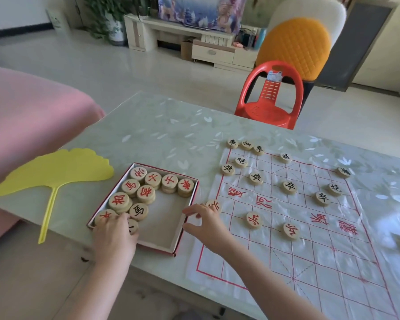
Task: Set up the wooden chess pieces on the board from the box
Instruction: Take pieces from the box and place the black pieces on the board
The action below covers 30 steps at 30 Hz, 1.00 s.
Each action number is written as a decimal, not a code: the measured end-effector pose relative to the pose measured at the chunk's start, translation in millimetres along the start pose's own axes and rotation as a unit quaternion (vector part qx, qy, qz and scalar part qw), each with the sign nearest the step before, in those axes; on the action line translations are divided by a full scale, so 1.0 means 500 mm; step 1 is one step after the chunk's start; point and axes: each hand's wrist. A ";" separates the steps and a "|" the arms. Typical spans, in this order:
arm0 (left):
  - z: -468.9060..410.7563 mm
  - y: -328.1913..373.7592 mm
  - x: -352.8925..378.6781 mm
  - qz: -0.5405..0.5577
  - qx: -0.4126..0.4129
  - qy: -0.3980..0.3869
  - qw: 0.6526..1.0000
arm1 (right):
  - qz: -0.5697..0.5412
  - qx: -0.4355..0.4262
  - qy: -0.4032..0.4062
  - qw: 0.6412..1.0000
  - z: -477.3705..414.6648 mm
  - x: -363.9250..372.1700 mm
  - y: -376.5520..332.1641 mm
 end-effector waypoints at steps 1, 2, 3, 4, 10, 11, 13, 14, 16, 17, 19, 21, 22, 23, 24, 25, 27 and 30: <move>-0.003 0.003 -0.003 -0.022 0.000 -0.008 1.000 | 0.000 -0.001 0.002 1.000 -0.001 0.004 -0.003; -0.005 0.006 -0.007 -0.039 0.000 -0.009 0.999 | 0.003 -0.002 0.006 1.000 -0.003 0.008 -0.006; -0.007 0.009 -0.010 -0.049 0.000 -0.007 0.999 | 0.007 -0.004 0.011 1.000 -0.005 0.013 -0.010; -0.009 0.010 -0.011 -0.052 0.003 -0.004 0.999 | 0.012 -0.006 0.017 1.000 -0.007 0.017 -0.015; 0.008 0.007 -0.015 0.087 -0.007 0.026 0.996 | 0.031 -0.048 0.027 0.998 -0.035 0.057 -0.069; 0.015 0.008 -0.018 0.126 -0.010 0.040 0.991 | 0.037 -0.061 0.015 0.997 -0.045 0.067 -0.081; 0.028 0.007 -0.023 0.186 -0.012 0.075 0.979 | 0.060 -0.092 -0.012 0.994 -0.066 0.089 -0.103; 0.032 0.007 -0.028 0.206 -0.015 0.089 0.974 | 0.082 -0.107 -0.024 0.991 -0.077 0.100 -0.111; 0.036 0.007 -0.038 0.231 -0.016 0.107 0.967 | 0.139 -0.138 -0.039 0.980 -0.096 0.120 -0.124; 0.036 0.007 -0.042 0.242 -0.015 0.113 0.964 | 0.164 -0.152 -0.044 0.974 -0.105 0.128 -0.128; 0.035 0.003 -0.048 0.265 -0.015 0.118 0.957 | 0.211 -0.181 -0.048 0.959 -0.118 0.143 -0.130; 0.035 0.000 -0.053 0.282 -0.015 0.119 0.952 | 0.265 -0.207 -0.029 0.942 -0.128 0.151 -0.127; 0.035 -0.001 -0.056 0.284 -0.015 0.118 0.951 | 0.290 -0.218 -0.014 0.932 -0.133 0.154 -0.123; 0.036 -0.002 -0.058 0.283 -0.014 0.116 0.952 | 0.309 -0.228 -0.001 0.923 -0.135 0.157 -0.119; 0.036 -0.001 -0.061 0.284 -0.013 0.113 0.952 | 0.321 -0.231 0.007 0.919 -0.136 0.160 -0.114; 0.036 0.000 -0.063 0.287 -0.013 0.110 0.951 | 0.321 -0.231 0.014 0.918 -0.136 0.164 -0.108; 0.035 0.002 -0.067 0.296 -0.010 0.108 0.949 | 0.289 -0.222 0.013 0.931 -0.132 0.169 -0.098; 0.034 0.010 -0.077 0.294 0.005 0.114 0.949 | 0.191 -0.191 0.021 0.963 -0.115 0.147 -0.094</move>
Point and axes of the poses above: each hand's wrist, its own z-axis away from the middle knuckle, its own x-axis out of the palm, y = z × x, and after that the axes turned 9 degrees about x, right-handed
